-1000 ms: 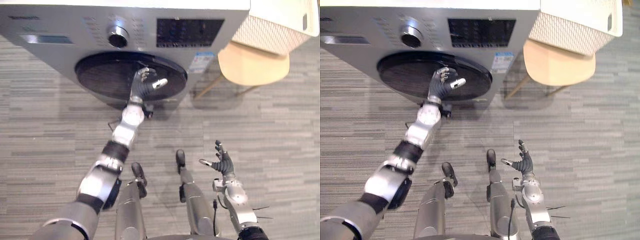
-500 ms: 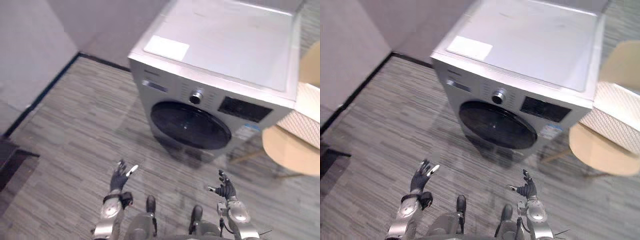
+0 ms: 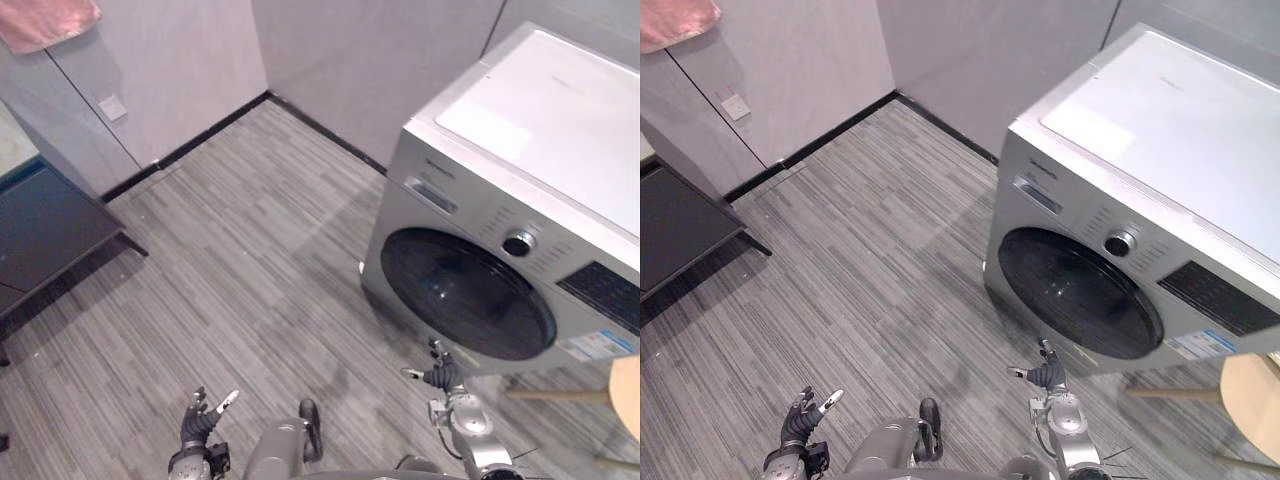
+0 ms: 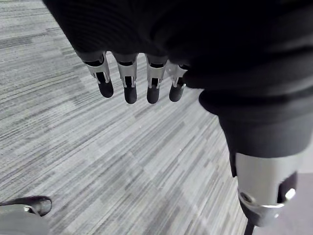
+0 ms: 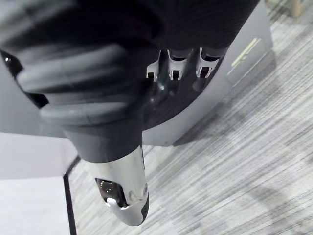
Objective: Pick up the laundry basket with both hands and put the clothes into the washing machine.
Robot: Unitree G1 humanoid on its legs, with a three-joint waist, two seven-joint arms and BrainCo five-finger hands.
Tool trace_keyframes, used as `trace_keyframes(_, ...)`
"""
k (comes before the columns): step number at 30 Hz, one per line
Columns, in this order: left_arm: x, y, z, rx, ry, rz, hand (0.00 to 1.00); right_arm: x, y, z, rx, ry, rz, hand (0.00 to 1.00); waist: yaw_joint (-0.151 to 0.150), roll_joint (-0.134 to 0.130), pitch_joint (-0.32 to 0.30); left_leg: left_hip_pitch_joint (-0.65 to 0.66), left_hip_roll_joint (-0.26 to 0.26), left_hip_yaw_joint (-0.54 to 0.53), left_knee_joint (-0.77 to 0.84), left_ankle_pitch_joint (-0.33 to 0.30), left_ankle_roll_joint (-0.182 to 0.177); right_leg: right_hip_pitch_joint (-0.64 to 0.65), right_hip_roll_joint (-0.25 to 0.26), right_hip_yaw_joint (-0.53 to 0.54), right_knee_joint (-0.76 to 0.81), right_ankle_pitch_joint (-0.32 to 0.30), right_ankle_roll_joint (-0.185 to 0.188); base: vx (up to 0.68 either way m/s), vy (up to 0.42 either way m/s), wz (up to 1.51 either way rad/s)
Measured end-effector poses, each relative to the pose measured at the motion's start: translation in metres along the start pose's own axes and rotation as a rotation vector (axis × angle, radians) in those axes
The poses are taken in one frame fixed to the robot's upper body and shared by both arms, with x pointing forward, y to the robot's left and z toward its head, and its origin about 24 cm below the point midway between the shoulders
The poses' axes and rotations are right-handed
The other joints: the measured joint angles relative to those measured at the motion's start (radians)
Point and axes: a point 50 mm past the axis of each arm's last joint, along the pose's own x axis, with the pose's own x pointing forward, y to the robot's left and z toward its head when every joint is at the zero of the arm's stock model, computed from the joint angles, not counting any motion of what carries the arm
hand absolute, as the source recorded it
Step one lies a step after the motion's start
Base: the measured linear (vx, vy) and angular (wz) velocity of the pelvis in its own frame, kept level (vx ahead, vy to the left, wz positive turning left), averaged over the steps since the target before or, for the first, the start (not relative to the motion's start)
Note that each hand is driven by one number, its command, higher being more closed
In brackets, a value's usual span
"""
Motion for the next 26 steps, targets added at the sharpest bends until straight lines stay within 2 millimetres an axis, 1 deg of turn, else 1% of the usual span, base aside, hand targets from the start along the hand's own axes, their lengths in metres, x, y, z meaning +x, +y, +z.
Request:
trace_keyframes(1,0.002,-0.004,0.007,-0.014,-0.026,-0.006,0.00,-0.001,0.001,0.005,0.005,-0.028,0.003,0.00,-0.008,0.001,0.001,0.039,-0.010,-0.044,-0.014,-0.005,0.004,-0.025,0.049,0.022,0.013,-0.052,-0.010,0.41,-0.004,1.24)
trace_keyframes(2,0.003,-0.010,0.012,-0.022,-0.047,-0.023,0.00,-0.001,0.000,0.014,0.009,-0.071,-0.001,0.00,-0.016,-0.002,0.002,0.083,-0.024,-0.077,-0.031,-0.013,0.004,-0.061,0.086,0.035,-0.011,-0.083,-0.011,0.41,-0.011,1.19)
trace_keyframes(3,0.004,-0.012,0.014,-0.022,-0.058,-0.032,0.00,-0.001,0.000,0.019,0.009,-0.091,-0.002,0.00,-0.019,-0.002,0.003,0.101,-0.035,-0.106,-0.037,-0.019,0.006,-0.086,0.104,0.040,-0.032,-0.092,-0.005,0.42,-0.043,1.18)
trace_keyframes(4,0.006,-0.017,0.019,-0.028,-0.075,-0.045,0.00,0.000,-0.002,0.027,0.013,-0.126,-0.008,0.00,-0.032,0.001,0.005,0.126,-0.046,-0.156,-0.044,-0.030,0.006,-0.142,0.144,0.079,-0.092,-0.098,-0.003,0.33,-0.066,1.08)
trace_keyframes(5,0.007,-0.020,0.021,-0.035,-0.083,-0.049,0.00,0.000,-0.002,0.030,0.014,-0.140,-0.009,0.00,-0.037,0.004,0.006,0.138,-0.050,-0.184,-0.045,-0.035,0.002,-0.164,0.164,0.103,-0.136,-0.095,0.001,0.43,-0.121,1.57)
trace_keyframes(6,0.010,-0.027,0.027,-0.046,-0.099,-0.061,0.00,-0.001,-0.004,0.031,0.012,-0.144,-0.012,0.00,-0.049,0.003,0.007,0.157,-0.057,-0.249,-0.045,-0.042,-0.009,-0.189,0.200,0.172,-0.268,-0.068,0.032,0.45,-0.176,1.65)
trace_keyframes(7,0.012,-0.030,0.031,-0.043,-0.109,-0.072,0.00,-0.002,-0.004,0.028,0.011,-0.135,-0.012,0.00,-0.059,-0.001,0.006,0.174,-0.063,-0.298,-0.046,-0.054,-0.030,-0.188,0.217,0.222,-0.382,-0.024,0.047,0.57,-0.253,2.05)
trace_keyframes(8,0.013,-0.033,0.032,-0.027,-0.114,-0.082,0.00,-0.004,-0.005,0.024,0.010,-0.121,-0.015,0.00,-0.061,-0.018,0.009,0.205,-0.073,-0.352,-0.034,-0.079,-0.065,-0.176,0.214,0.262,-0.482,0.116,0.036,0.49,-0.266,1.77)
trace_keyframes(9,0.012,-0.036,0.027,-0.026,-0.095,-0.083,0.00,-0.005,-0.007,0.017,-0.002,-0.097,-0.015,0.00,-0.061,-0.006,0.013,0.223,-0.062,-0.384,-0.012,-0.097,-0.095,-0.159,0.209,0.247,-0.456,0.174,0.011,0.50,-0.291,1.35)
trace_keyframes(10,0.010,-0.042,0.025,-0.042,-0.085,-0.090,0.00,-0.004,-0.009,0.017,-0.011,-0.093,-0.017,0.00,-0.041,0.025,0.010,0.214,-0.026,-0.384,0.026,-0.085,-0.118,-0.136,0.218,0.190,-0.447,0.158,-0.008,0.48,-0.299,0.88)
trace_keyframes(11,0.008,-0.045,0.022,-0.050,-0.077,-0.093,0.00,-0.004,-0.009,0.018,-0.009,-0.098,-0.016,0.00,-0.036,0.031,0.010,0.199,-0.012,-0.373,0.067,-0.062,-0.155,-0.114,0.219,0.157,-0.451,0.135,-0.031,0.46,-0.288,0.58)
trace_keyframes(12,0.007,-0.047,0.021,-0.056,-0.073,-0.095,0.00,-0.004,-0.008,0.019,-0.009,-0.100,-0.014,0.00,-0.032,0.035,0.012,0.185,0.001,-0.355,0.105,-0.048,-0.178,-0.095,0.224,0.138,-0.455,0.127,-0.040,0.44,-0.293,0.63)
trace_keyframes(13,0.005,-0.049,0.019,-0.066,-0.067,-0.096,0.00,-0.004,-0.007,0.019,-0.007,-0.100,-0.010,0.00,-0.030,0.041,0.015,0.149,0.033,-0.310,0.217,-0.018,-0.210,-0.040,0.242,0.102,-0.479,0.112,-0.063,0.39,-0.275,0.43)
trace_keyframes(14,0.003,-0.049,0.017,-0.073,-0.061,-0.090,0.00,-0.004,-0.005,0.019,-0.007,-0.102,-0.003,0.00,-0.029,0.039,0.016,0.122,0.058,-0.259,0.311,0.022,-0.203,0.004,0.257,0.083,-0.500,0.105,-0.075,0.43,-0.282,0.38)
trace_keyframes(15,0.002,-0.049,0.014,-0.075,-0.052,-0.091,0.00,-0.005,0.000,0.019,0.005,-0.102,0.003,0.00,-0.024,0.032,0.017,0.095,0.109,-0.189,0.392,0.016,-0.198,0.061,0.269,0.078,-0.535,0.098,-0.086,0.37,-0.226,0.26)
trace_keyframes(16,0.001,-0.051,0.016,-0.081,-0.059,-0.094,0.00,-0.004,0.000,0.021,0.015,-0.105,-0.001,0.00,-0.028,0.025,0.014,0.077,0.142,-0.115,0.404,-0.001,-0.173,0.102,0.268,0.066,-0.567,0.096,-0.091,0.27,-0.155,0.24)
trace_keyframes(18,0.002,-0.054,0.021,-0.090,-0.076,-0.100,0.00,-0.004,-0.004,0.019,0.018,-0.101,-0.017,0.00,-0.029,0.023,0.012,0.054,0.162,-0.063,0.351,-0.007,-0.161,0.140,0.262,0.053,-0.606,0.096,-0.091,0.18,-0.074,0.22)
trace_keyframes(19,0.004,-0.056,0.025,-0.092,-0.090,-0.105,0.00,-0.004,-0.007,0.019,0.021,-0.098,-0.027,0.00,-0.029,0.027,0.007,0.044,0.174,-0.032,0.258,-0.006,-0.164,0.157,0.255,0.031,-0.630,0.096,-0.090,0.14,0.014,0.41)
trace_keyframes(20,0.006,-0.059,0.030,-0.093,-0.102,-0.114,0.00,-0.005,-0.010,0.016,0.025,-0.086,-0.040,0.00,-0.031,0.032,0.005,0.037,0.173,-0.021,0.130,0.008,-0.177,0.167,0.245,0.007,-0.638,0.097,-0.088,0.09,0.051,0.47)
trace_keyframes(21,0.008,-0.060,0.031,-0.092,-0.106,-0.118,0.00,-0.005,-0.011,0.012,0.025,-0.072,-0.044,0.00,-0.032,0.035,0.003,0.037,0.173,-0.018,0.058,0.031,-0.194,0.174,0.243,-0.006,-0.644,0.098,-0.084,0.10,0.101,0.58)
trace_keyframes(22,0.009,-0.061,0.033,-0.088,-0.109,-0.124,0.00,-0.006,-0.018,0.004,0.013,-0.041,-0.060,0.00,-0.032,0.053,-0.007,0.037,0.177,-0.010,-0.061,0.155,-0.193,0.184,0.254,-0.027,-0.657,0.093,-0.062,0.06,0.096,0.51)
trace_keyframes(23,0.011,-0.059,0.034,-0.070,-0.111,-0.124,0.00,-0.006,-0.016,-0.002,0.016,-0.009,-0.056,0.00,-0.031,0.045,-0.013,0.052,0.174,-0.002,-0.094,0.147,-0.177,0.190,0.250,-0.027,-0.669,0.090,-0.050,0.07,0.136,0.45)
trace_keyframes(24,0.013,-0.054,0.035,-0.050,-0.116,-0.125,0.00,-0.006,-0.013,-0.006,0.021,0.009,-0.052,0.00,-0.027,0.033,-0.017,0.063,0.158,0.000,-0.132,0.163,-0.164,0.190,0.240,-0.026,-0.682,0.096,-0.041,0.05,0.146,0.27)
trace_keyframes(25,0.014,-0.049,0.035,-0.032,-0.117,-0.125,0.00,-0.007,-0.011,-0.008,0.026,0.020,-0.048,0.00,-0.026,0.023,-0.023,0.070,0.144,0.000,-0.159,0.177,-0.159,0.191,0.229,-0.025,-0.694,0.101,-0.032,0.04,0.142,0.15)
trace_keyframes(26,0.014,-0.043,0.032,-0.012,-0.109,-0.117,0.00,-0.006,-0.011,-0.009,0.028,0.025,-0.049,0.00,-0.028,0.022,-0.023,0.081,0.131,0.002,-0.177,0.184,-0.150,0.199,0.219,-0.025,-0.702,0.106,-0.025,0.01,0.084,0.08)
